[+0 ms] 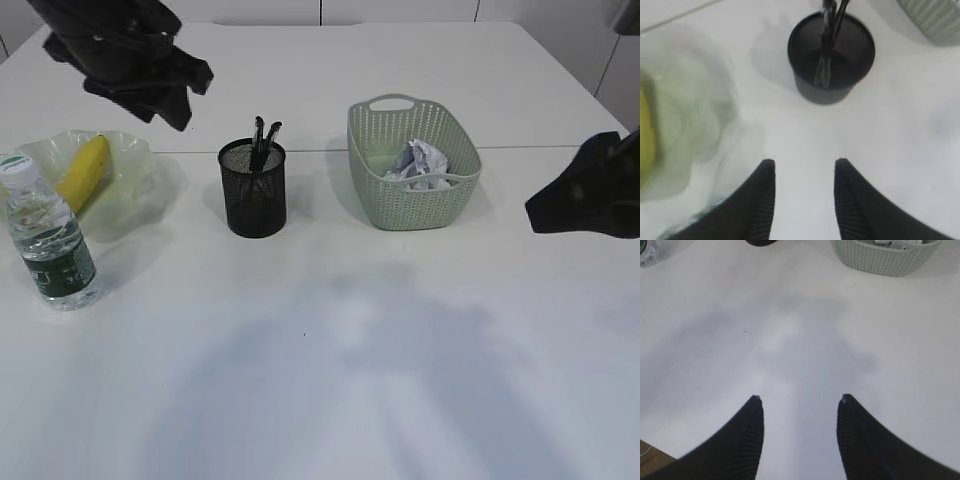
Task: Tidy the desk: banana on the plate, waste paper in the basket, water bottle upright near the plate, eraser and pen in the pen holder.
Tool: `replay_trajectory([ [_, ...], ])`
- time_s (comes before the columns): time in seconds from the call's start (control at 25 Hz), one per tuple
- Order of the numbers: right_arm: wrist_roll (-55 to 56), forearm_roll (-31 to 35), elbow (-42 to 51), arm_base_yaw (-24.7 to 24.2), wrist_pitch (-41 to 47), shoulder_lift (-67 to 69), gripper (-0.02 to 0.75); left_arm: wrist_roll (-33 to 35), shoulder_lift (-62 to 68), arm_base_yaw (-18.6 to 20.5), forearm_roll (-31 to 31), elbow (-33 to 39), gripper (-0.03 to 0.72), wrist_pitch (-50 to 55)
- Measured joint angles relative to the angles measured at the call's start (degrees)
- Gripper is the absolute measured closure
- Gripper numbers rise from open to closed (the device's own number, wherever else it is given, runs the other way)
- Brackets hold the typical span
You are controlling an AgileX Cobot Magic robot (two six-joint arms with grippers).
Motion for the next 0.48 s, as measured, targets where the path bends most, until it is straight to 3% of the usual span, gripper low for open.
replay_trajectory([
  [0.16,2.99,-4.28,0.00,0.00,2.30,0.00,0.381,-0.50,-3.54,0.08,1.18,0.00,0.419,7.53],
  [0.32,7.02,-8.90,-0.17,0.00,6.56,0.00,0.381,-2.36,-7.80,0.08,0.59,0.64,0.421,8.43],
  [0.48,8.00,-9.44,-1.48,0.00,10.24,-0.70,0.381,-3.08,-12.48,0.08,-0.15,5.05,0.421,9.14],
])
